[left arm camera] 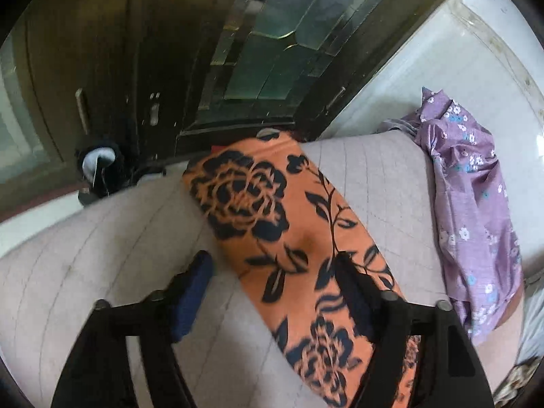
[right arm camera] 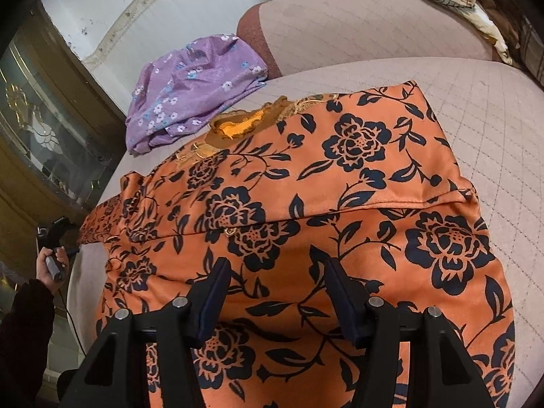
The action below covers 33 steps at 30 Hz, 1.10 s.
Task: Fold small clothes
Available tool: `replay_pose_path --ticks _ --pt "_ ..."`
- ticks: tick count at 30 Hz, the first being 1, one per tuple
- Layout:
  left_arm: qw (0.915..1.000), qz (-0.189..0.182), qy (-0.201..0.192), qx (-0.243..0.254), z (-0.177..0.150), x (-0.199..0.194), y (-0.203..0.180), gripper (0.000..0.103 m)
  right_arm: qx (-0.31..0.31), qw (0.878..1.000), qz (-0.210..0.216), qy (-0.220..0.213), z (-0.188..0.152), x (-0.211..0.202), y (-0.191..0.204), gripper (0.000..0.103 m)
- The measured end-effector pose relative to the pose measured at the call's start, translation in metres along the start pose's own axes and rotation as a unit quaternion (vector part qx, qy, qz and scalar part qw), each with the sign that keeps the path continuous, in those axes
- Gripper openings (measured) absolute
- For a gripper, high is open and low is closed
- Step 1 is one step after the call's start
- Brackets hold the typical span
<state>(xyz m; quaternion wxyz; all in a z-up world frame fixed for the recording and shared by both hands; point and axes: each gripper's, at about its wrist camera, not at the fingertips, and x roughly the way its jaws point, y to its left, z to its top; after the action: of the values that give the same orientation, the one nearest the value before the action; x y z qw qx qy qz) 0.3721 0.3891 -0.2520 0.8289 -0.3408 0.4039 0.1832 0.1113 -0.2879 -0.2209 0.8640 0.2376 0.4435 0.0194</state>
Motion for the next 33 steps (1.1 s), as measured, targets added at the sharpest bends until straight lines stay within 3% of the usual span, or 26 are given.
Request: replay_pose_path --ticks 1,2,4,5,7,9,15,18,23,29,33 --pt "0.9999 0.006 -0.007 0.008 0.001 0.003 -0.001 0.052 0.000 1.000 -0.002 0.001 0.000 0.002 0.000 0.061" --pt "0.9998 0.010 -0.013 0.013 0.003 0.005 -0.001 0.046 -0.001 1.000 -0.006 0.002 0.000 0.004 -0.001 0.061" --pt "0.9995 0.017 -0.022 0.012 0.006 0.009 0.003 0.018 0.001 1.000 -0.010 0.003 0.000 0.007 -0.002 0.061" --pt "0.9997 0.011 -0.023 0.007 0.007 0.010 0.007 0.011 0.003 1.000 -0.011 0.005 0.001 0.009 -0.003 0.061" --pt "0.9997 -0.008 -0.022 -0.005 0.009 0.010 0.012 0.008 0.006 1.000 -0.012 0.006 0.001 0.012 -0.005 0.061" --pt "0.9997 -0.003 -0.021 0.008 0.009 0.006 0.007 0.006 0.008 1.000 -0.013 0.000 0.002 0.011 -0.006 0.061" --pt "0.9950 -0.019 -0.036 0.092 -0.003 -0.035 -0.042 0.005 0.023 0.999 -0.009 -0.026 0.006 -0.003 -0.009 0.061" --pt "0.9862 -0.042 -0.046 0.154 -0.020 -0.070 -0.085 0.005 0.045 0.998 -0.001 -0.049 0.011 -0.018 -0.016 0.061" --pt "0.9586 -0.100 -0.048 0.262 -0.076 -0.135 -0.172 0.005 0.080 0.993 0.008 -0.082 0.019 -0.043 -0.028 0.061" --pt "0.9034 -0.195 -0.044 0.379 -0.185 -0.210 -0.280 0.005 0.142 0.982 0.020 -0.125 0.026 -0.077 -0.056 0.061" --pt "0.8756 -0.245 -0.007 0.416 -0.264 -0.236 -0.333 0.005 0.185 0.971 0.033 -0.145 0.029 -0.095 -0.082 0.061"
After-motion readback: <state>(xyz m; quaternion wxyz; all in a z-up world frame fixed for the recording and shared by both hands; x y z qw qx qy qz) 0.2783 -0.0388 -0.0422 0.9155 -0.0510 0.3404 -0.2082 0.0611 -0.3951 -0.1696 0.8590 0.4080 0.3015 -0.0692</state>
